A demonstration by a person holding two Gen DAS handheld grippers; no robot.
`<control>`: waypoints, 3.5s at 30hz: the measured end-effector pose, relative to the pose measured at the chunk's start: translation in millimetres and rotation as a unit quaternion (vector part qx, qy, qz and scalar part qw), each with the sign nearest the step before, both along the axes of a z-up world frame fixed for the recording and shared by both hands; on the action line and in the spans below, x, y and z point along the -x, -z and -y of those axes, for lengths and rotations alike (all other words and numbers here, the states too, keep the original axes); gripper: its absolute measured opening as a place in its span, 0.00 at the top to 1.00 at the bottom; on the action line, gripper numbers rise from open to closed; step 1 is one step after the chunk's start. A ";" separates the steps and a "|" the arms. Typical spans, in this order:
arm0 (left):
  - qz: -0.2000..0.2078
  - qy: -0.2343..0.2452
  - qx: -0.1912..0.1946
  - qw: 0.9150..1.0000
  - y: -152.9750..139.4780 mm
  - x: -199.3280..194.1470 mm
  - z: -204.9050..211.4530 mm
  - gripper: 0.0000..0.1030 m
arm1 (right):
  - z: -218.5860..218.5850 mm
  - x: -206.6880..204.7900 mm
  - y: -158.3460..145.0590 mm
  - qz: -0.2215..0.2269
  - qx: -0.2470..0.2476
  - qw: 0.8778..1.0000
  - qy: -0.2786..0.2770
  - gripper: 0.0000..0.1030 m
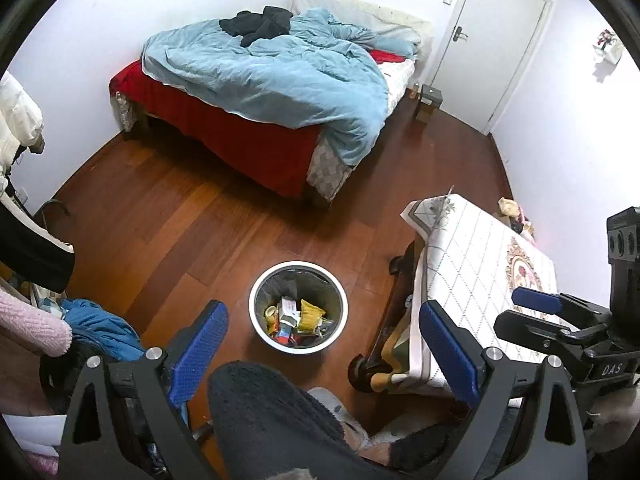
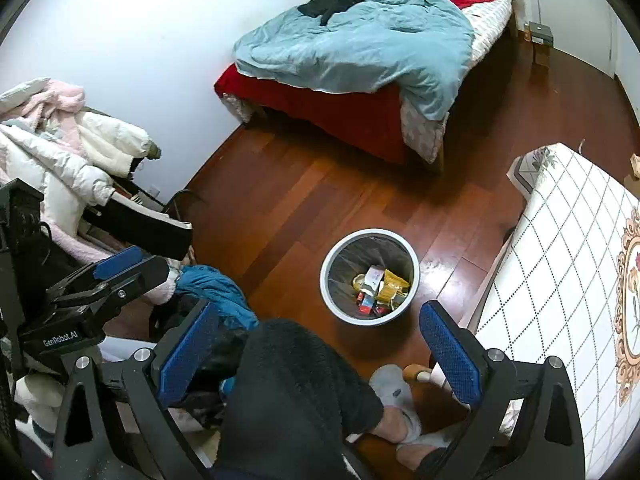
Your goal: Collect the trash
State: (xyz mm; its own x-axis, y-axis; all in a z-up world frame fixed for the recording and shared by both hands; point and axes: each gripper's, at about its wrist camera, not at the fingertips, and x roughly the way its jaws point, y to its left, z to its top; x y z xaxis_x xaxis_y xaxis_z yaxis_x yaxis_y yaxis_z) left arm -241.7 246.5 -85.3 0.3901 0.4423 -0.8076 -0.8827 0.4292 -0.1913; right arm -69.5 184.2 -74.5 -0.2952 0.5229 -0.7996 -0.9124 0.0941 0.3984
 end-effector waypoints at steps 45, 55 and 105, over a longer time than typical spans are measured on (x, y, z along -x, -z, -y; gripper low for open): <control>0.028 0.017 0.014 0.999 -13.5 -0.8 17.4 0.00 | 1.6 -1.0 -15.8 -0.013 0.009 1.000 -0.013 0.00; 0.033 0.026 0.013 0.999 -15.4 -3.1 19.0 0.00 | 4.0 -4.5 -15.1 -0.014 0.008 1.000 -0.012 0.00; 0.040 0.025 0.010 0.999 -19.6 0.2 18.4 0.00 | 1.4 -12.2 -20.3 -0.011 0.008 1.000 -0.014 0.00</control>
State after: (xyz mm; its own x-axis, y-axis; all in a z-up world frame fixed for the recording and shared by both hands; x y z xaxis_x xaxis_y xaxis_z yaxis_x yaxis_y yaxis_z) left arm -241.9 228.0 -65.7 0.4741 0.4048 -0.7819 -0.8422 0.4675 -0.2686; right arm -57.3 182.8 -54.3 -0.3262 0.5020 -0.8010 -0.9060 0.0758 0.4165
